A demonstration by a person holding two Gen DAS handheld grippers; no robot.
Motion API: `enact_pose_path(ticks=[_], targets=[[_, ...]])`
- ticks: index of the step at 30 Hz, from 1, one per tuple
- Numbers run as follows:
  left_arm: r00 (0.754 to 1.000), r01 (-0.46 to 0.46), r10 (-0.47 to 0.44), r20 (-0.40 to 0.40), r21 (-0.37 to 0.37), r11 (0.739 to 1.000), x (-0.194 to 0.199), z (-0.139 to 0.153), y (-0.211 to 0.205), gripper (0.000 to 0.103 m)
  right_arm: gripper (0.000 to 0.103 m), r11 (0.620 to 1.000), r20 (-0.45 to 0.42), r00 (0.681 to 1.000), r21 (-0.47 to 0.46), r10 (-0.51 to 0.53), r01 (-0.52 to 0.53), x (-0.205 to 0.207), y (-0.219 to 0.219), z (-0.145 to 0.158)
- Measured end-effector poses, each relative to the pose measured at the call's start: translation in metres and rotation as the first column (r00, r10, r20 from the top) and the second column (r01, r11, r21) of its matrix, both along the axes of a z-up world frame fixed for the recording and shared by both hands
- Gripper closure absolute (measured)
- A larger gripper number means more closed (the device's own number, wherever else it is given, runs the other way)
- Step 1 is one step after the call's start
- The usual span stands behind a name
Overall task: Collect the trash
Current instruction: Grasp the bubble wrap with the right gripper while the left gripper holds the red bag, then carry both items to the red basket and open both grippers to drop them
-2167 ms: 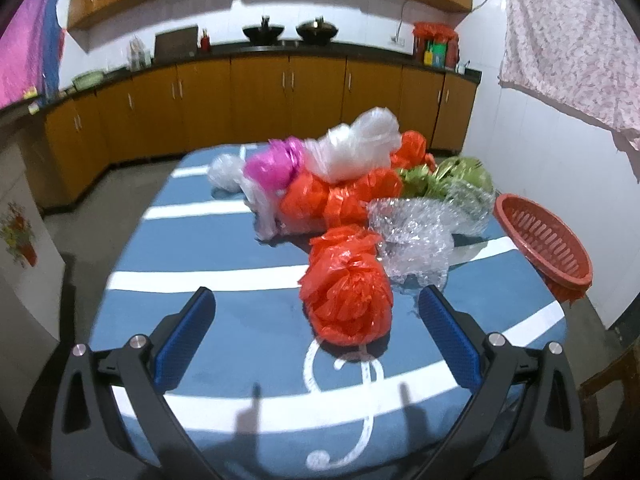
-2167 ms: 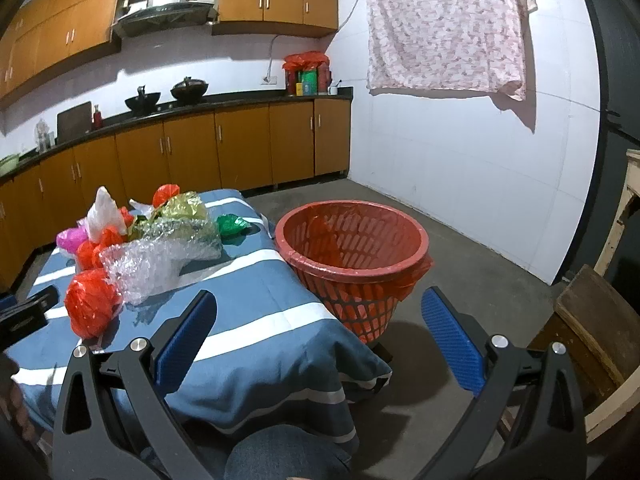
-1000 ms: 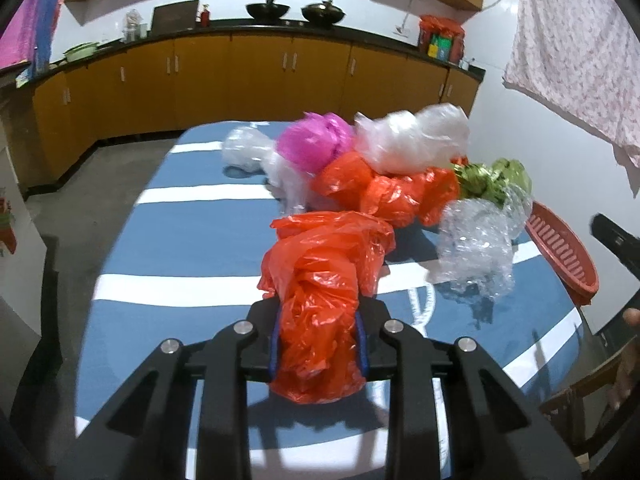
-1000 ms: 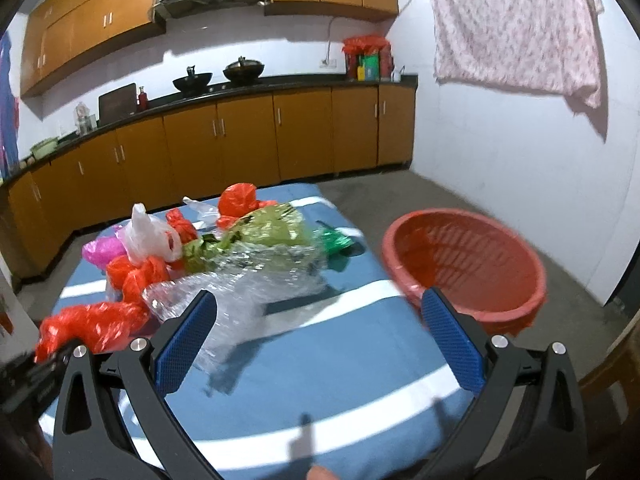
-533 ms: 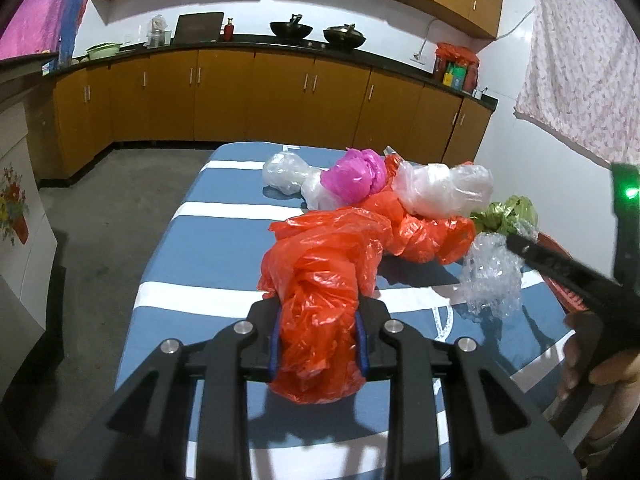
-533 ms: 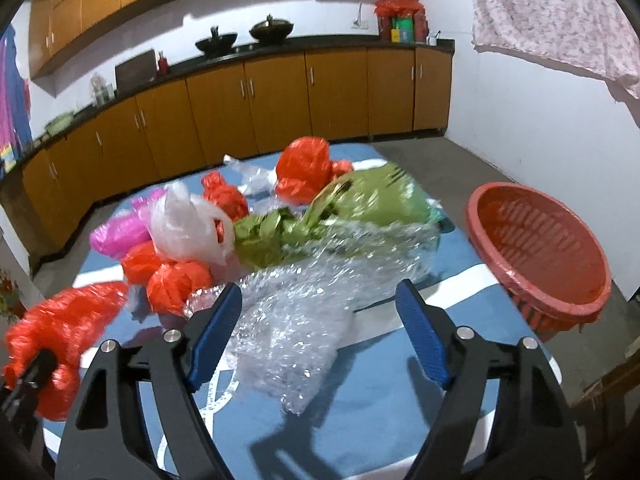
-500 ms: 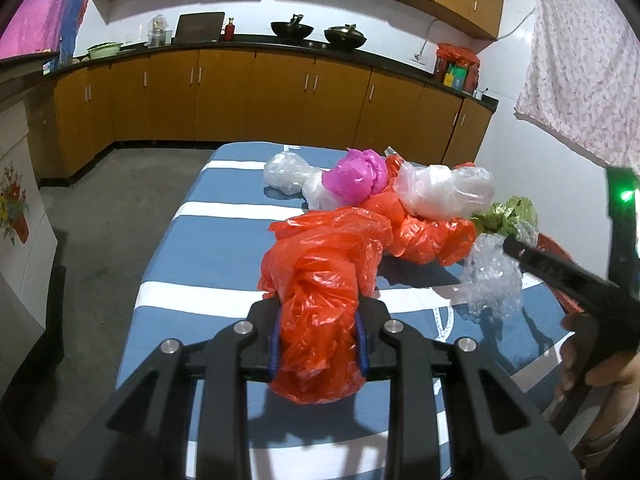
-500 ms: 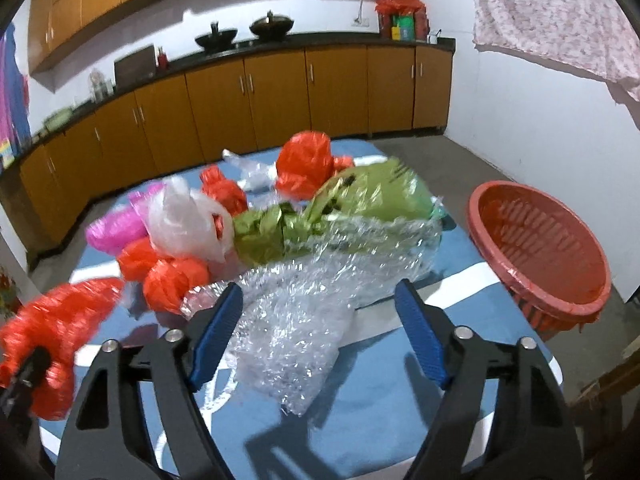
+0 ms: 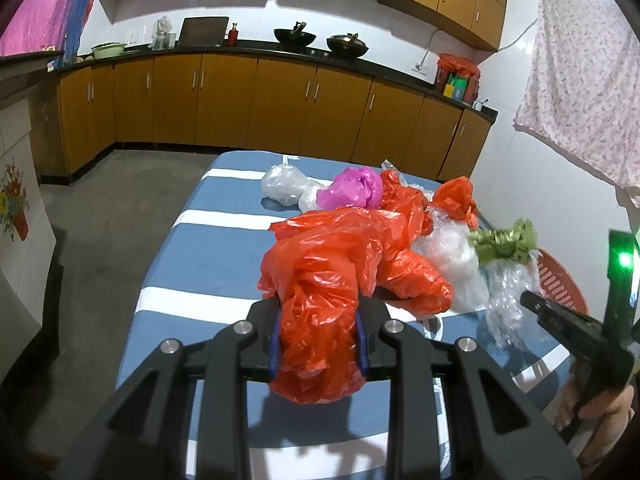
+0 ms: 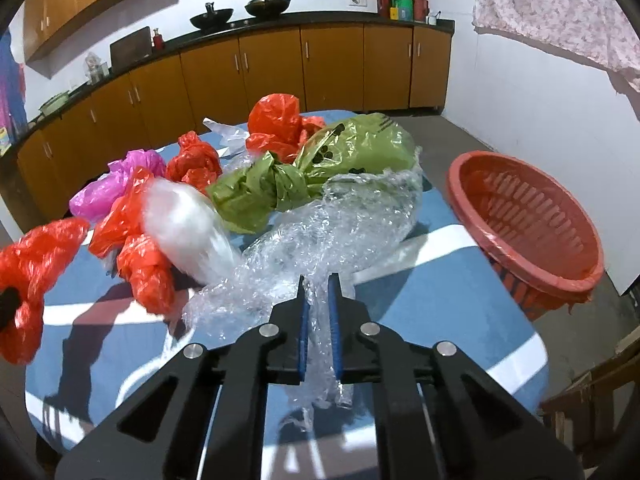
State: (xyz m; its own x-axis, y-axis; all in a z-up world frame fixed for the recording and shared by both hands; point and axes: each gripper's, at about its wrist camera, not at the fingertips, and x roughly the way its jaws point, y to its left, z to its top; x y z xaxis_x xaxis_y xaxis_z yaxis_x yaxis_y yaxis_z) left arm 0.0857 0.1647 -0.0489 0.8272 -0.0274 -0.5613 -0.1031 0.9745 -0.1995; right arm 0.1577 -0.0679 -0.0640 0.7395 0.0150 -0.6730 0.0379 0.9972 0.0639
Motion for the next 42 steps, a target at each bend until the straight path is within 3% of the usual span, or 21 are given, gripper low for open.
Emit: enact_pose_path(ticks=[13,25,34,42], targets=[[0.998,0.036,-0.036,0.045,0.002,0.999,-0.003,0.018,-0.017,0.075,0.094,0.997,0.039,0.997,-0.046,-0.063,0.065,-0.022,-0.04,0.008],[0.987,0.145,-0.144,0.067,-0.003,0.989,0.013,0.029,-0.062,0.075,0.094,0.982,0.088,0.981,-0.058,-0.175,0.181,-0.04,-0.092,0.017],[0.959,0.274,-0.272,0.081,-0.005,0.962,0.035,0.038,-0.122,0.075,0.094,0.956,0.14,0.952,-0.071,-0.274,0.285,-0.043,-0.146,0.028],[0.906,0.418,-0.415,0.087,-0.018,0.908,0.076,0.043,-0.198,0.075,0.094,0.942,0.178,0.935,-0.081,-0.307,0.324,-0.028,-0.19,0.037]])
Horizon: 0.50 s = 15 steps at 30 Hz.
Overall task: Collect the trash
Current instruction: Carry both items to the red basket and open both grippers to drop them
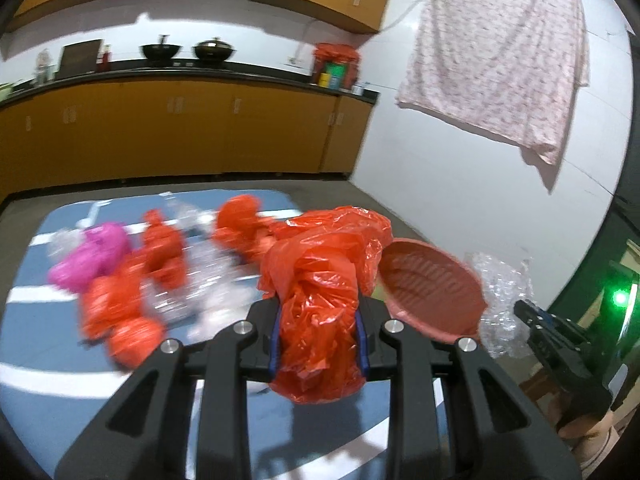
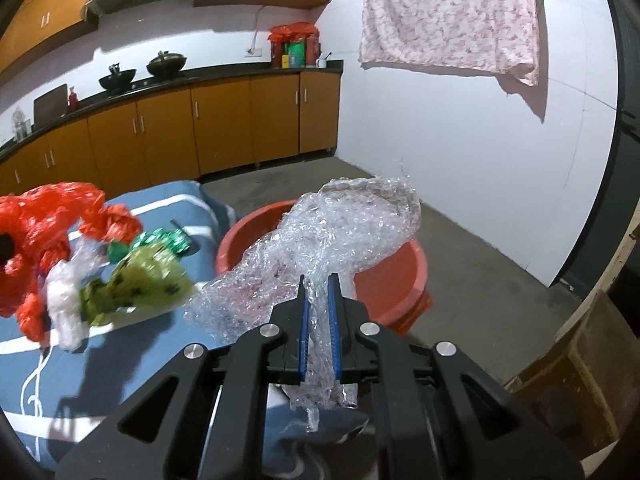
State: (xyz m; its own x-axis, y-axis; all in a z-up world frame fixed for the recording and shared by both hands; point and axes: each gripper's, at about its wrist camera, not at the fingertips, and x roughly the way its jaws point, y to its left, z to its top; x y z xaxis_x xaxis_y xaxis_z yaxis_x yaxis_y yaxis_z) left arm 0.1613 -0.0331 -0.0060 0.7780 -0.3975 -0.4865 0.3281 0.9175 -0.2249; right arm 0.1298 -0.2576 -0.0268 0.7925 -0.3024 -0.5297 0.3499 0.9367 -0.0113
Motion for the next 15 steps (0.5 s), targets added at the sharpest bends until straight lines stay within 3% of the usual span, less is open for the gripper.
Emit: enact_pose_path(ticks=[9,15], targets=[[0.987,0.153,-0.154,-0.037,-0.012,0.988,0.061,-0.017,-0.086,0.075,0.094,0.999,0.013,0.999,0.039,-0.034,0.033,0.029,-0.043,-0.001],[0.975,0.206,-0.206,-0.087,-0.008,0.979,0.098,-0.037,-0.129,0.075,0.094,0.997,0.012,0.999,0.064,-0.052,0.051,0.045,-0.063,-0.01]])
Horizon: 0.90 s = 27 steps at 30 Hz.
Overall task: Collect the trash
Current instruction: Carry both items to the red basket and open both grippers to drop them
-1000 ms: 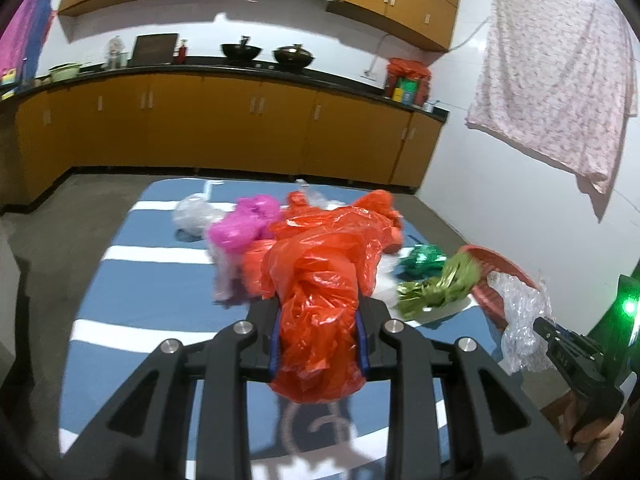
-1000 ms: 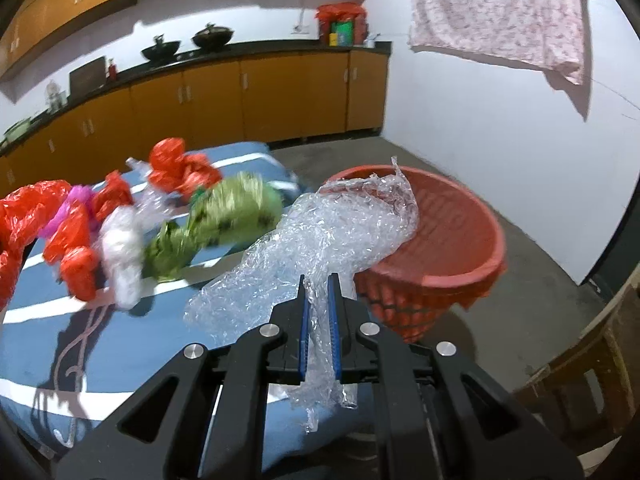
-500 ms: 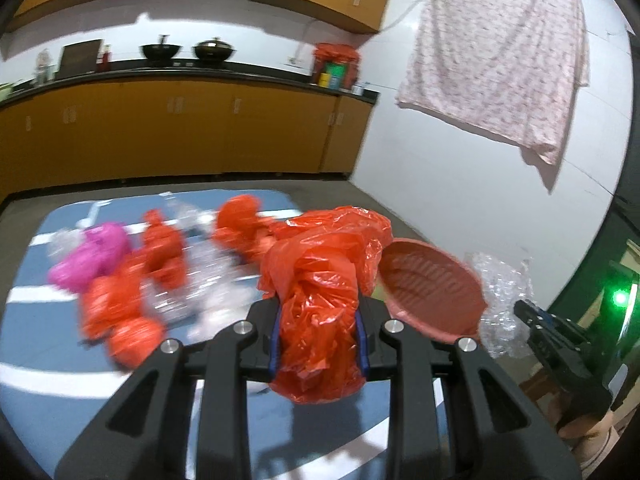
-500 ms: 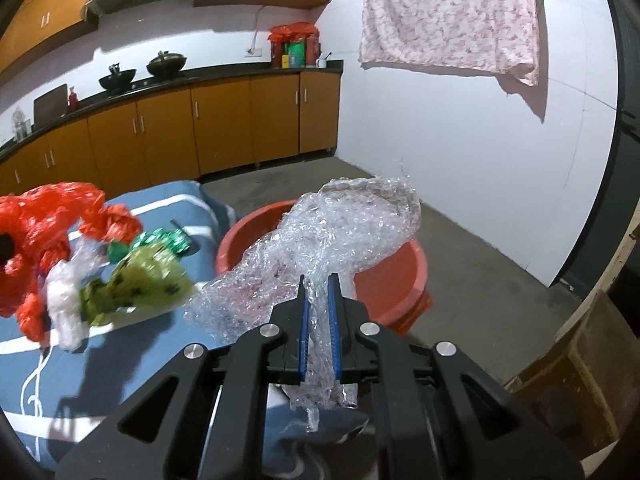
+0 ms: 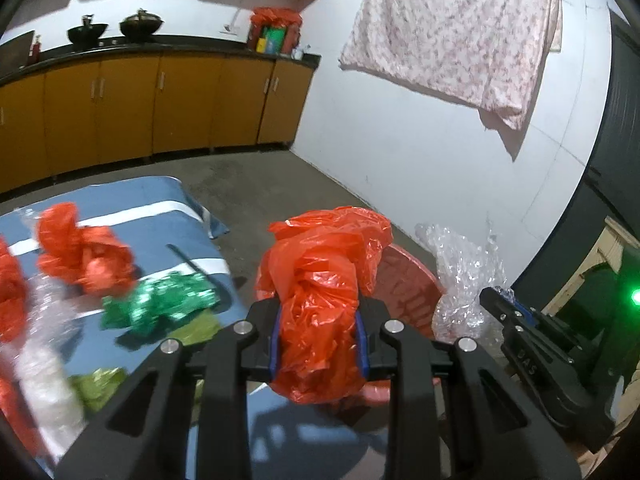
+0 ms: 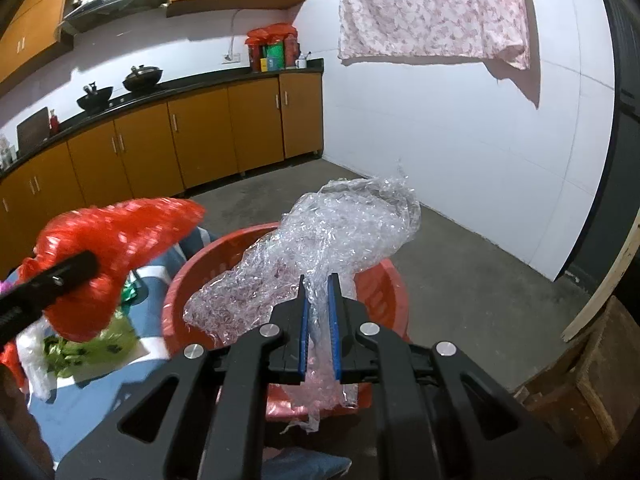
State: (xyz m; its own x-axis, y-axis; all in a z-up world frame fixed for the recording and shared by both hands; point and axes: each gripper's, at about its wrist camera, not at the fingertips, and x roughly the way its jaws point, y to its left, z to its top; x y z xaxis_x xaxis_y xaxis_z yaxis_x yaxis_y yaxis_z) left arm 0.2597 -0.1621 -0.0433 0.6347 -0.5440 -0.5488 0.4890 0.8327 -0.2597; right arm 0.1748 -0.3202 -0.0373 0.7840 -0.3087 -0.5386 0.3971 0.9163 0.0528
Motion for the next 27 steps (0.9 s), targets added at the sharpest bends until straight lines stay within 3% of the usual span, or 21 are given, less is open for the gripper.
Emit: enact_pose_path(ticks=[8,12,15,17,22,27], targets=[[0.999,0.047,-0.046,-0.023,0.049,0.998,0.028,-0.024,-0.033,0.074,0.094,0.999,0.003,1.0,0.03,0.025,-0.025,0.023,-0.005,-0.012],[0.996,0.062,-0.059,-0.063,0.048,0.997,0.041,-0.034,-0.041,0.066,0.093,0.997,0.015,0.999,0.062,0.052,-0.053,0.031,-0.01,-0.014],[0.996,0.057,-0.053,-0.078,0.046,0.997,0.048,-0.037,-0.042,0.057,0.084,0.995,0.015,0.999,0.087,0.052,-0.053,0.036,-0.018,-0.015],[0.995,0.052,-0.049,-0.085,0.041,0.998,0.049,-0.038,-0.039,0.053,0.068,0.994,0.018,0.999,0.098,0.047,-0.049,0.035,-0.021,-0.015],[0.995,0.023,-0.021,-0.093,0.022,1.0,0.049,-0.033,-0.024,0.045,0.059,0.995,0.023,0.999,0.091,0.031,-0.033,0.026,-0.02,-0.014],[0.999,-0.028,0.03,-0.043,0.032,0.999,0.033,-0.018,0.004,0.03,0.039,1.0,0.023,0.999,0.016,0.024,-0.025,0.009,-0.009,-0.008]])
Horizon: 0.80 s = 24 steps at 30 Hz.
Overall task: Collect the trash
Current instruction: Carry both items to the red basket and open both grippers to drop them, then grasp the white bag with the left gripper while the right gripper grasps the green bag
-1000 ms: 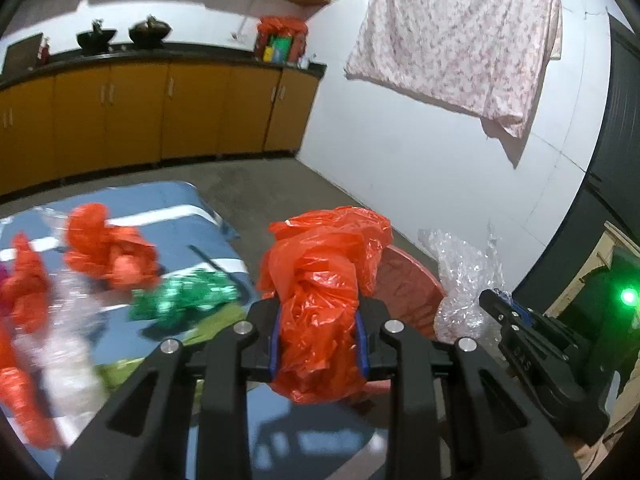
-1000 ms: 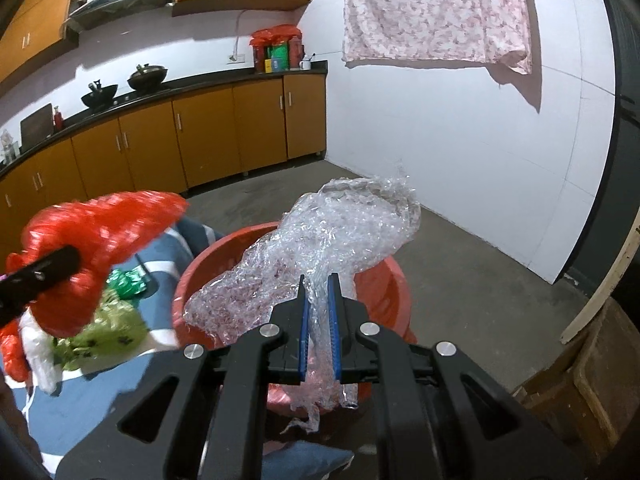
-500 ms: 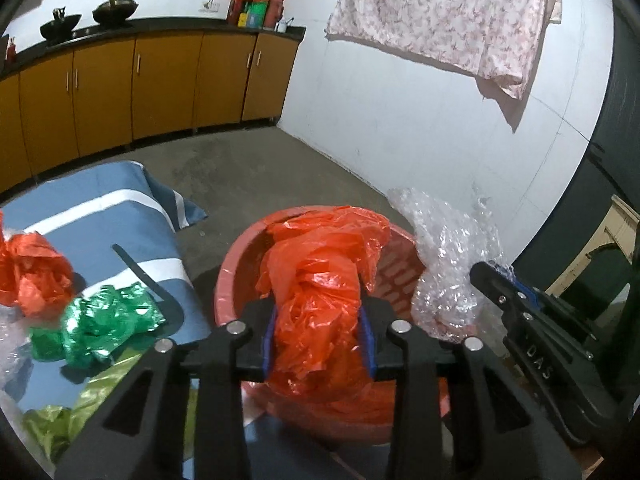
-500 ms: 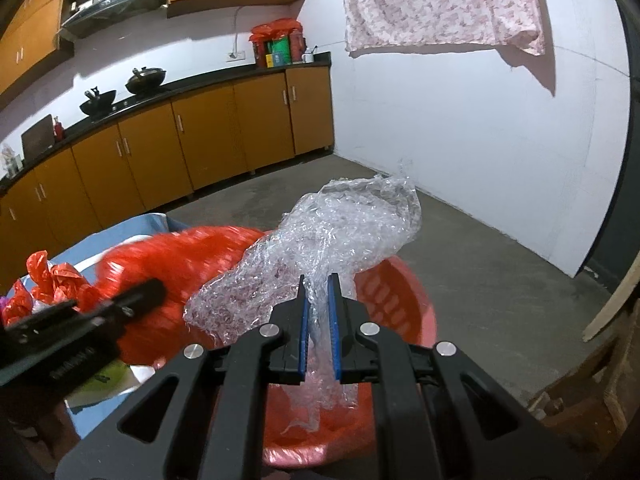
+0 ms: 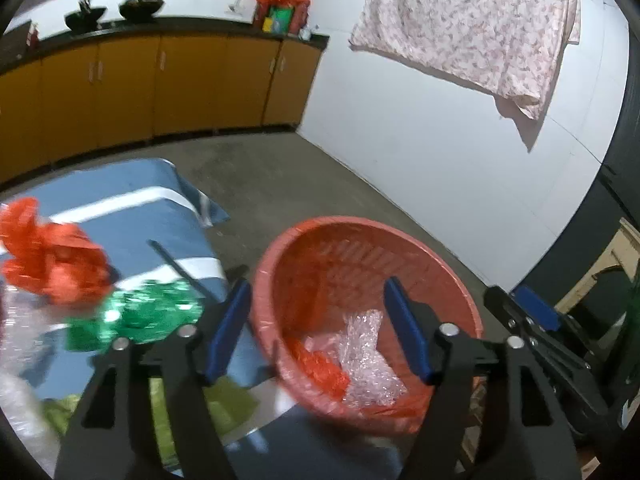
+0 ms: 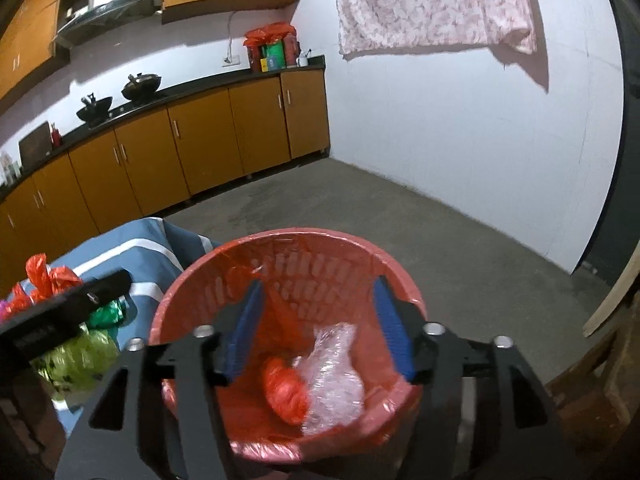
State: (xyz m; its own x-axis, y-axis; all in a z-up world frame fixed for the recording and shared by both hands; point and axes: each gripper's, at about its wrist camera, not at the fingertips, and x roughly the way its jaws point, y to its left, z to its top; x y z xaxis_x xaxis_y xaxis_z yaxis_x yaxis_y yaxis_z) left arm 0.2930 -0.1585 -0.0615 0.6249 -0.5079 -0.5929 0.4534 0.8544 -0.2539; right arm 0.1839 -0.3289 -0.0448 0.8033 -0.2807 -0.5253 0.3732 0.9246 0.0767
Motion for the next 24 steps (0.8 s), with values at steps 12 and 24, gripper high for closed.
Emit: enact_pose_path(ticks=[12,24], targets=[[0.97,-0.202,0.188,0.153,0.08,0.976,-0.075,0.034,0.096,0.012,0.01,1.0,0.022,1.0,-0.019,0.02,-0.02,-0.026,0.051,0.012],[0.844,-0.526,0.499,0.196,0.131,0.84,-0.128,0.027,0.258,0.009,0.011,0.978,-0.001,0.978,0.024,0.208,-0.208,-0.018,0.135,0.006]])
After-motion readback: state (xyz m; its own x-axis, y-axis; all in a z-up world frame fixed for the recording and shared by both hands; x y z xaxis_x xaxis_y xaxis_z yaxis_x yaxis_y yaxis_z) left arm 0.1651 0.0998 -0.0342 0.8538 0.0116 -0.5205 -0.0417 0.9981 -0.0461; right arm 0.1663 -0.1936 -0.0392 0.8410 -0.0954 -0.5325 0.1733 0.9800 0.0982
